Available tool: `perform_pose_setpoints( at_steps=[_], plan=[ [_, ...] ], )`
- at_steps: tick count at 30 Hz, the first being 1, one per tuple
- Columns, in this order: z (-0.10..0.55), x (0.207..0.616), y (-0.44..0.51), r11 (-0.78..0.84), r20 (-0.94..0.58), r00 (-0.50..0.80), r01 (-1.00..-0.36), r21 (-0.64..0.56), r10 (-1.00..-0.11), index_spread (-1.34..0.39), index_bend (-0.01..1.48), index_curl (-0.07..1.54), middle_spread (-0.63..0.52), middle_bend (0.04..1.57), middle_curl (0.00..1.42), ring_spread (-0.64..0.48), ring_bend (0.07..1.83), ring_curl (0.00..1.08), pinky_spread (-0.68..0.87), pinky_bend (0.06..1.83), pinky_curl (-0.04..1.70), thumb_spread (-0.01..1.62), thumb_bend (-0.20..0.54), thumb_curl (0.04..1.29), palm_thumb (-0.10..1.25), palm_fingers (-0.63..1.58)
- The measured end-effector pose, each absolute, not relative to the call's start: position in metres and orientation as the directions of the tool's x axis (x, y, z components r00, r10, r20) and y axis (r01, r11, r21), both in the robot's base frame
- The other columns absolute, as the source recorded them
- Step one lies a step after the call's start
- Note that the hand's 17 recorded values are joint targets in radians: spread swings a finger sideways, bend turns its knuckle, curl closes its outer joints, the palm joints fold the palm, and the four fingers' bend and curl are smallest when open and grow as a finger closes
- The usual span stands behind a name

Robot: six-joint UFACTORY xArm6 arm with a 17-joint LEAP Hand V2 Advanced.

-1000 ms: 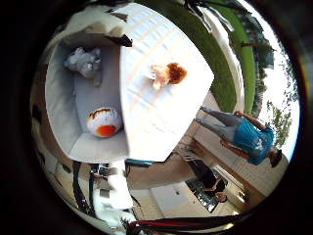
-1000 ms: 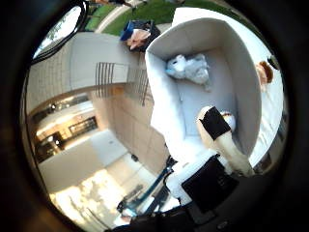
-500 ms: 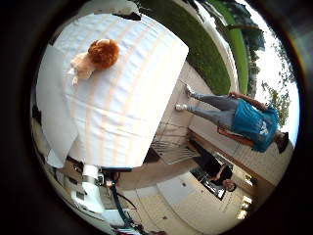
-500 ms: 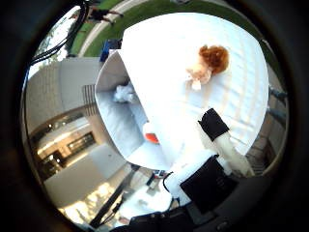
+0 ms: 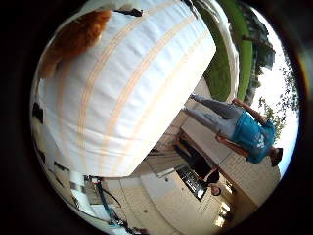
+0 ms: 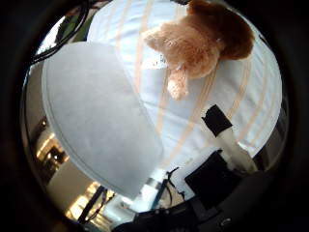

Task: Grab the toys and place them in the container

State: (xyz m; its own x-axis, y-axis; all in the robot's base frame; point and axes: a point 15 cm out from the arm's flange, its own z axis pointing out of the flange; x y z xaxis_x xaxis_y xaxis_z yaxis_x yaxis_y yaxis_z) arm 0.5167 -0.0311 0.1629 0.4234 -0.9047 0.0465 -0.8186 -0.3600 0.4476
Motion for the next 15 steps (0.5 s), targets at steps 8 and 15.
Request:
perform_pose_setpoints(
  at_steps=[8, 15],
  plan=[
    [0.138, 0.519, -0.025, -0.341, 0.060, 0.412, -0.819, 0.462, -0.909, -0.24, 0.20, 0.28, -0.05, 0.29, 0.35, 0.22, 0.47, 0.31, 0.38, 0.36, 0.20, 1.09, -0.025, 0.46, 0.84, 0.55],
    [0.163, 0.528, -0.042, -0.327, 0.060, 0.380, -0.857, 0.399, -0.923, -0.44, 0.17, 0.18, -0.19, 0.76, 0.62, 0.05, 1.15, 0.62, 0.36, 0.67, 0.32, 1.08, -0.023, 0.46, 0.87, 1.00]
  ],
)
